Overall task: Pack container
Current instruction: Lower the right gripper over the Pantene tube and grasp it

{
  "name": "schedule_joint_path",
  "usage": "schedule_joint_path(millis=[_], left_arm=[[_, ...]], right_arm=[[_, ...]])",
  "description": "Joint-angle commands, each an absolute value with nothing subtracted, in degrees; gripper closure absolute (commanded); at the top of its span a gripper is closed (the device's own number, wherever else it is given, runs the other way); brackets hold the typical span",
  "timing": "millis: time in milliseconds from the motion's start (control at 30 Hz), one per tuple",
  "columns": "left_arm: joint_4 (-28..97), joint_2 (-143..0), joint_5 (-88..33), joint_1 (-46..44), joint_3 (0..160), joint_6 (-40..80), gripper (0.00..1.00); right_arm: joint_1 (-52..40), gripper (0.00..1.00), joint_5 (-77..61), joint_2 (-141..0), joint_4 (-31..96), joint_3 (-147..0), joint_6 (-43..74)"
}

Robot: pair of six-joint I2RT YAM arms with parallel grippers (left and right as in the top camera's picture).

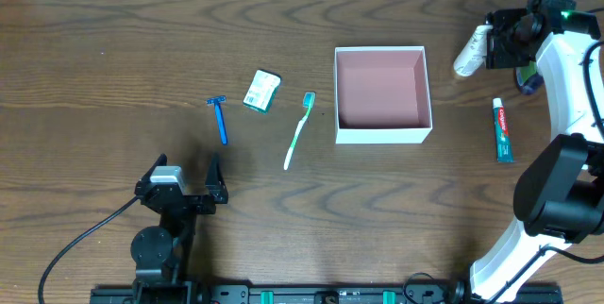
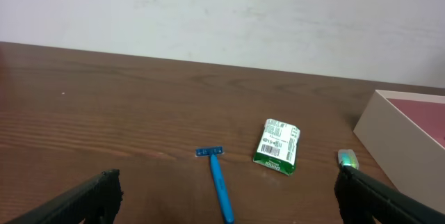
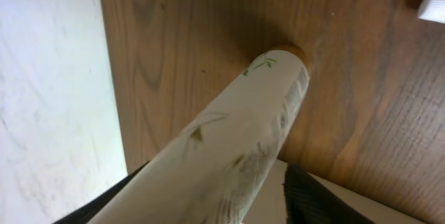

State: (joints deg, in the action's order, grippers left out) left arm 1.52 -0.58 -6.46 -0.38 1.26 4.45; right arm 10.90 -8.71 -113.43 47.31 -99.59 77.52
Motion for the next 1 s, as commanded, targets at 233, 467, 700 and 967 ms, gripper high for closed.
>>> schedule_joint_path(millis=[233,467,700,967], left_arm=[[3.42,-0.30,-6.85,-0.05,0.23,4.12,0.02],[3.42,-0.30,-6.85,-0.05,0.23,4.12,0.02],[3.42,-0.30,-6.85,-0.05,0.23,4.12,0.02],[3.42,-0.30,-6.85,-0.05,0.23,4.12,0.02]], right_arm=[[10.50,0.66,-4.47,-113.58,49.60,-100.07,73.38],[10.48,0.92,-4.54,-113.58,50.19,-100.07,72.20],[10.50,0.99,-4.75,-113.47,50.57,-100.09,71.00],[10.52,0.99,-9.06,-109.25,48.90,-103.77,63.16]])
